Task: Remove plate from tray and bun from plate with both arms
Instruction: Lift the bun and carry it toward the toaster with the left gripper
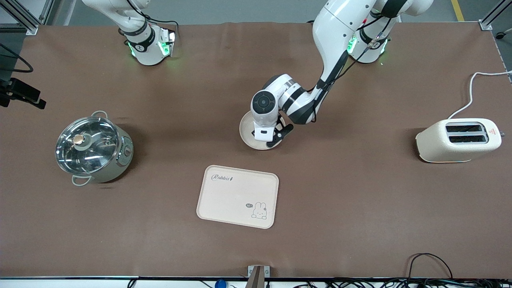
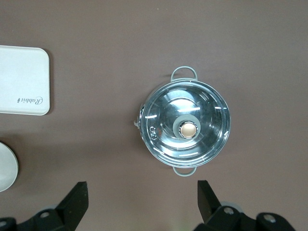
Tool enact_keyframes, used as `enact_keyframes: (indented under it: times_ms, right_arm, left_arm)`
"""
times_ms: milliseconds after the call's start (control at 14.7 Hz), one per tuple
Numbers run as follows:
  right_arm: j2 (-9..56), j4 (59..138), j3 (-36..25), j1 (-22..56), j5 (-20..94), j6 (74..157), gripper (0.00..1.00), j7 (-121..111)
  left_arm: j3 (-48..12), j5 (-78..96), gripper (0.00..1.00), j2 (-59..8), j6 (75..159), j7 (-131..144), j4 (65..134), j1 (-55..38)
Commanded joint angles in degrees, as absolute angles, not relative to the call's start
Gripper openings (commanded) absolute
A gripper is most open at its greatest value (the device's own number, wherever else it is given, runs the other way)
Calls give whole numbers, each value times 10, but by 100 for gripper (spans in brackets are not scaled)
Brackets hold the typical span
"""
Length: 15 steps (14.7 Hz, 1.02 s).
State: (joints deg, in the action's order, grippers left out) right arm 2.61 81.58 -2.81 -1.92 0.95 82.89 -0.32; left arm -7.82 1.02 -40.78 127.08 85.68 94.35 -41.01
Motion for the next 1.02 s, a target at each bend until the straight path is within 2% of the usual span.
enact_keyframes:
  times_ms: [0,205,545,955]
  right_arm:
    - [28,807,-30,-22,1,824,100,-12]
    - [28,802,-30,-22,-1,827,100,-11]
    - [28,802,-29,-25,10,831,100,-10]
    - [28,802,-29,-26,11,826,100,-4]
  left_arm:
    - [-76,19,20,-378,1269,853,941,-401]
    - [-77,18,20,-327,1211,799,920,-370]
    - [-73,5,20,-313,1073,665,799,-277]
    - [-71,3,19,-286,1026,445,797,-138]
